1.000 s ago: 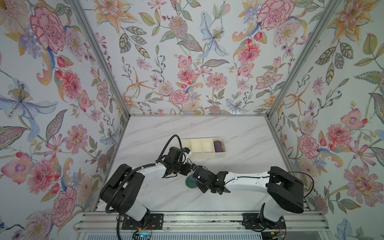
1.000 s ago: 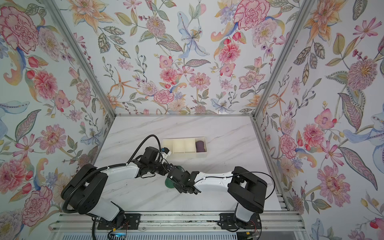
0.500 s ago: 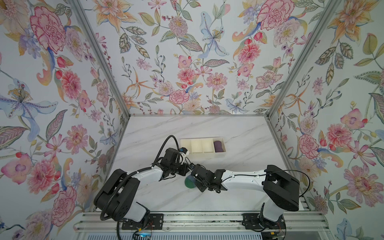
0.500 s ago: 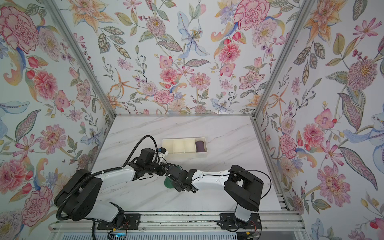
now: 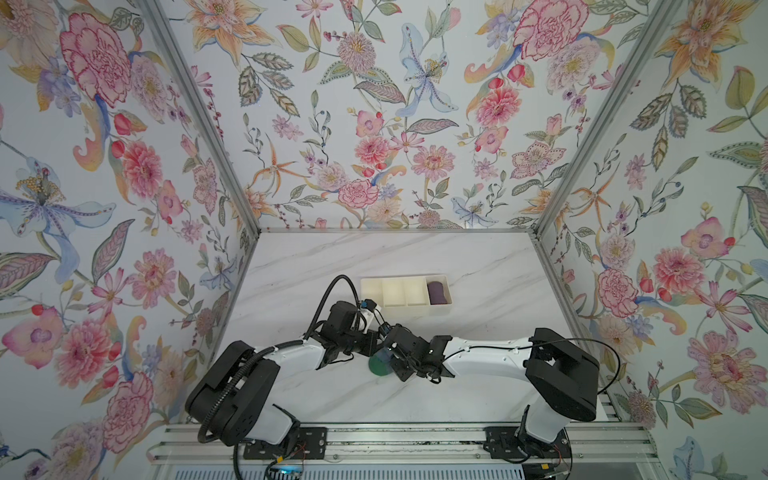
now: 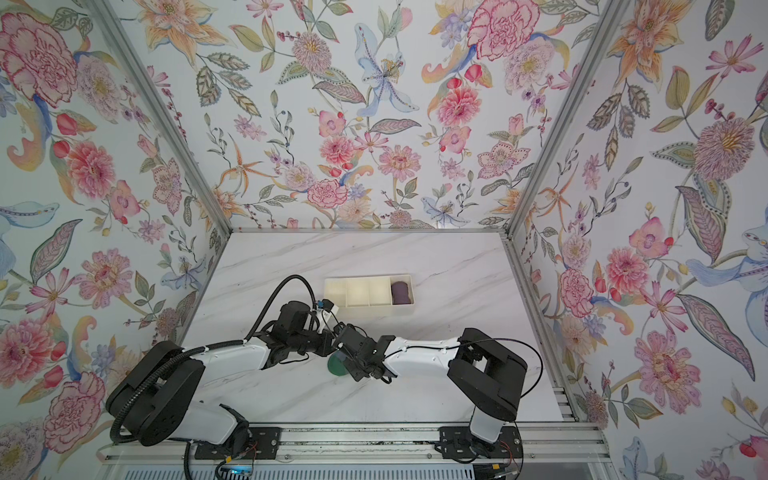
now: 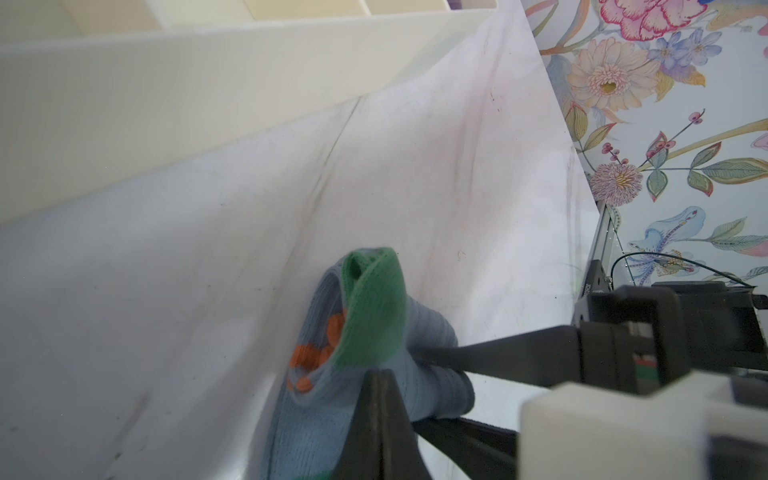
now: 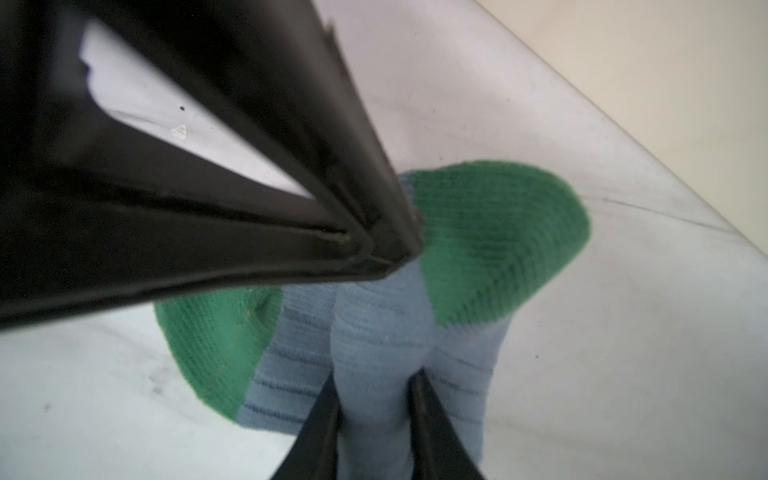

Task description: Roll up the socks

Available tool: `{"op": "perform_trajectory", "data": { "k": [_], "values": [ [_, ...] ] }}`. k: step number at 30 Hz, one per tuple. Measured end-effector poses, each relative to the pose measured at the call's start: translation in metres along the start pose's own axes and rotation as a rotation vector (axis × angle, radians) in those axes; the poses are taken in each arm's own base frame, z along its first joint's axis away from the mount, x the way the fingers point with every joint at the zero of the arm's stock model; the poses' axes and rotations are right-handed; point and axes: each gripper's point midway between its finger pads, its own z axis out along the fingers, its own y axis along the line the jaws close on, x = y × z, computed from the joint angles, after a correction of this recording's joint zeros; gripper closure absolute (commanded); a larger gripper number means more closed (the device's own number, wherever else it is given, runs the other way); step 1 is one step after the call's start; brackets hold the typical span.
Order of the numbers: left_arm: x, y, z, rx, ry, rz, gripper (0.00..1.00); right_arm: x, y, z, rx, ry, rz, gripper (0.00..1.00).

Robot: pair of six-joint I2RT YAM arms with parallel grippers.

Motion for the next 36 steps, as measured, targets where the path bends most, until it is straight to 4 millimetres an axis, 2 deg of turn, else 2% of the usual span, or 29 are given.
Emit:
{"op": "perform_trajectory", "data": {
  "k": [7, 12, 21, 28, 36],
  "values": [
    [0.005, 0.001, 0.008, 0.007, 0.015, -0.016, 1.0, 0.0, -0.001, 0.0, -0.004, 0.001, 0.022, 0.73],
    [0.013, -0.008, 0.016, 0.036, 0.044, -0.008, 1.0, -0.001, -0.003, 0.002, -0.001, -0.002, 0.037, 0.72],
    [0.015, -0.008, 0.025, 0.069, 0.052, 0.014, 1.0, 0.001, -0.007, 0.003, 0.003, 0.0, 0.054, 0.71],
    [0.024, -0.002, 0.033, 0.065, 0.085, 0.04, 1.0, -0.001, -0.006, 0.003, -0.008, -0.009, 0.053, 0.6],
    [0.022, -0.003, 0.04, 0.08, 0.088, 0.074, 1.0, 0.001, -0.01, -0.001, -0.025, -0.028, 0.053, 0.56]
  ]
}}
